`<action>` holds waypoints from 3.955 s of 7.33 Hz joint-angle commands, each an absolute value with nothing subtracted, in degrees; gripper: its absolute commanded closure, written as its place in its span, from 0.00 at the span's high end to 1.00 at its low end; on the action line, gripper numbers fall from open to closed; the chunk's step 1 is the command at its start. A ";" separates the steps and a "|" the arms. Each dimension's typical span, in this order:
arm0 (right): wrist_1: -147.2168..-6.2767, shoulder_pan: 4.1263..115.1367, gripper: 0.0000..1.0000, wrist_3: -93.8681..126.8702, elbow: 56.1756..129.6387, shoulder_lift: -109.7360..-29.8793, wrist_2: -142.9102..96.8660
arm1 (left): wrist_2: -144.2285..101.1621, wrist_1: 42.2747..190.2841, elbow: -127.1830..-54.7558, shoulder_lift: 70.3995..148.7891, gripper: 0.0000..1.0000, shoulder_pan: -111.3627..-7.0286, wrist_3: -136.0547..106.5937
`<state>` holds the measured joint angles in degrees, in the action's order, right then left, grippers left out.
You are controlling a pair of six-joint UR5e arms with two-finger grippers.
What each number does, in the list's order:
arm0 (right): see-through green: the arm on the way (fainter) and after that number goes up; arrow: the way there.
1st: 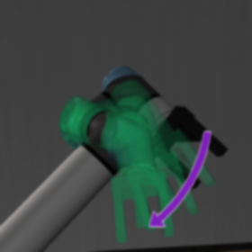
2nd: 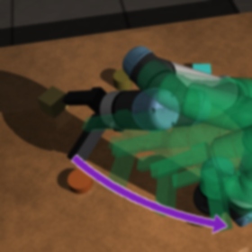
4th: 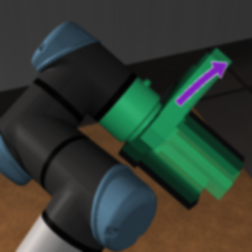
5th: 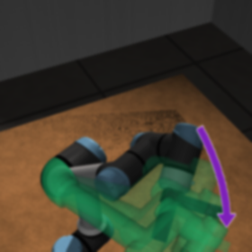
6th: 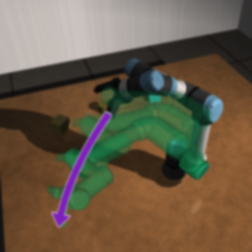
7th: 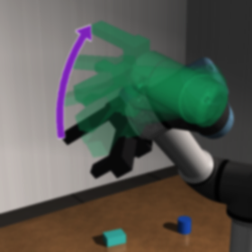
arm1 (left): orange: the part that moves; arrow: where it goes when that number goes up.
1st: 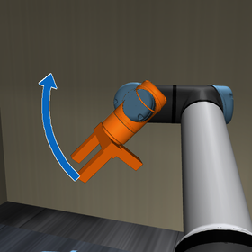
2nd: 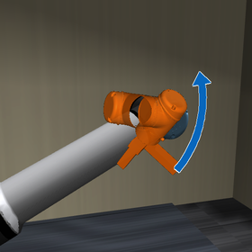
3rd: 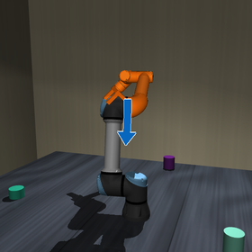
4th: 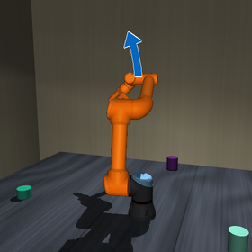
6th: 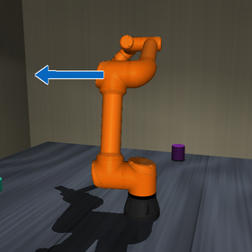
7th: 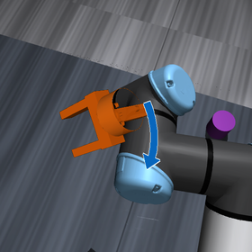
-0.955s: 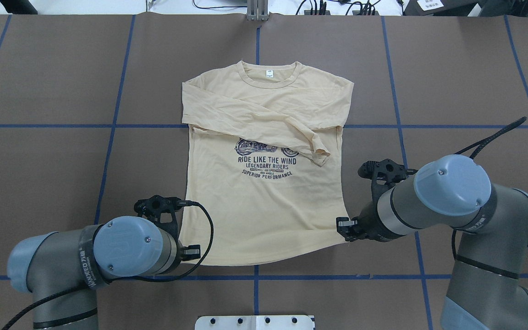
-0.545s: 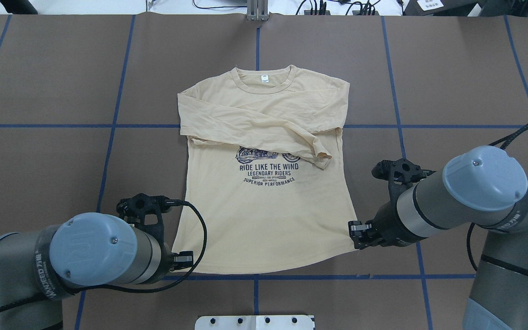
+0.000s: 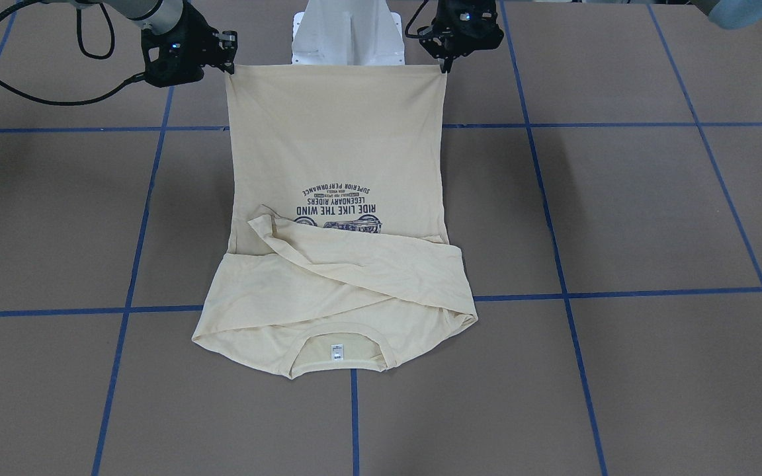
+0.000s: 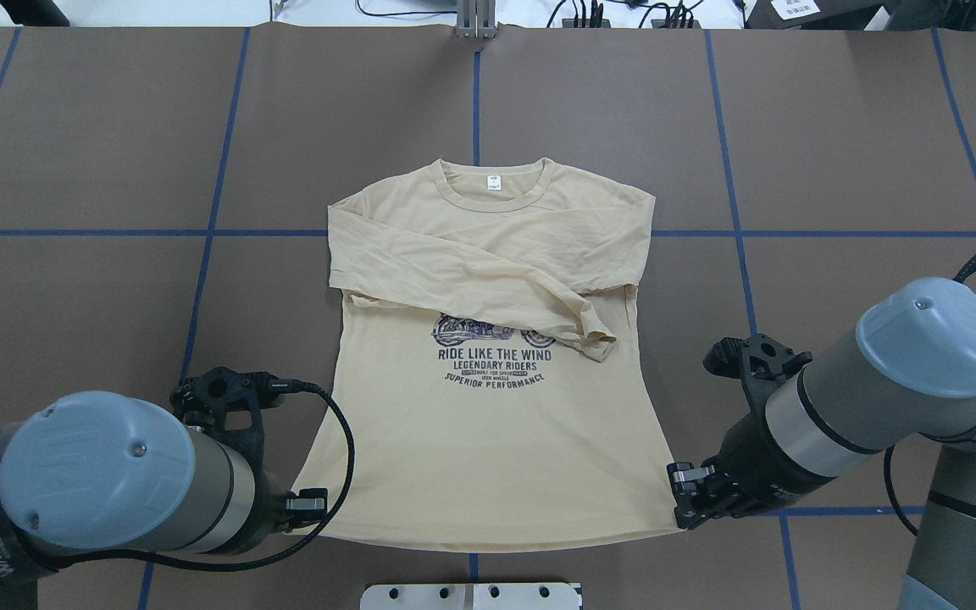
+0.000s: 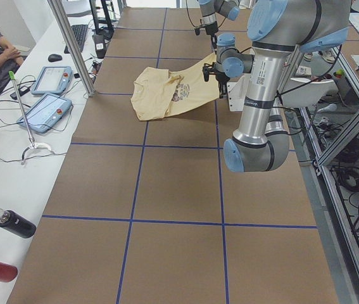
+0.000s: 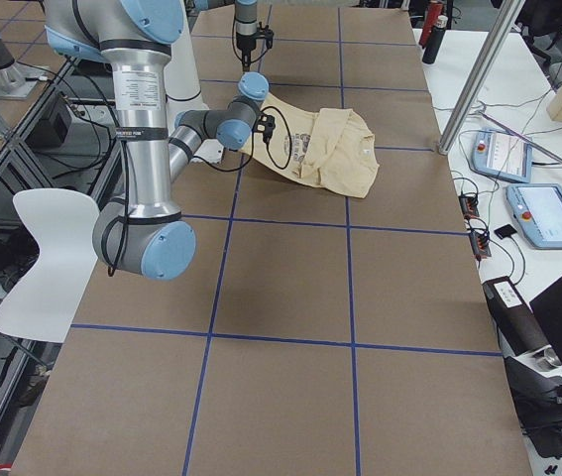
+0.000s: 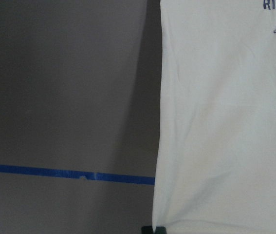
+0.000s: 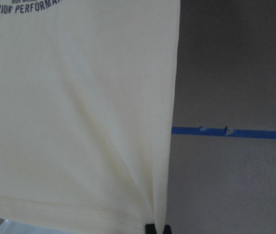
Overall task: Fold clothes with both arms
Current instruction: 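Lift the hem with both grippers and lay it over onto the collar, then open both grippers and raise them away from the folded shirt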
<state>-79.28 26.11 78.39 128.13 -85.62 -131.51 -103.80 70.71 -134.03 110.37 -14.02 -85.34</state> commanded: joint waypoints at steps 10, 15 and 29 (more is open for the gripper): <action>-78.66 47.71 0.00 77.34 113.31 -70.95 -132.28 | -104.77 86.69 -114.40 119.61 0.00 -38.65 -75.76; -78.31 52.82 0.00 68.91 95.13 -58.91 -131.22 | -104.77 102.21 -96.53 125.94 0.00 -44.12 -76.11; -64.34 51.68 0.32 69.26 73.66 -51.33 -127.18 | -104.33 124.45 -73.83 129.55 0.00 -42.89 -78.66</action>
<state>-64.49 51.70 69.03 73.91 -51.08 -127.18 -104.33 124.63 -73.80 129.83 -42.96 -78.69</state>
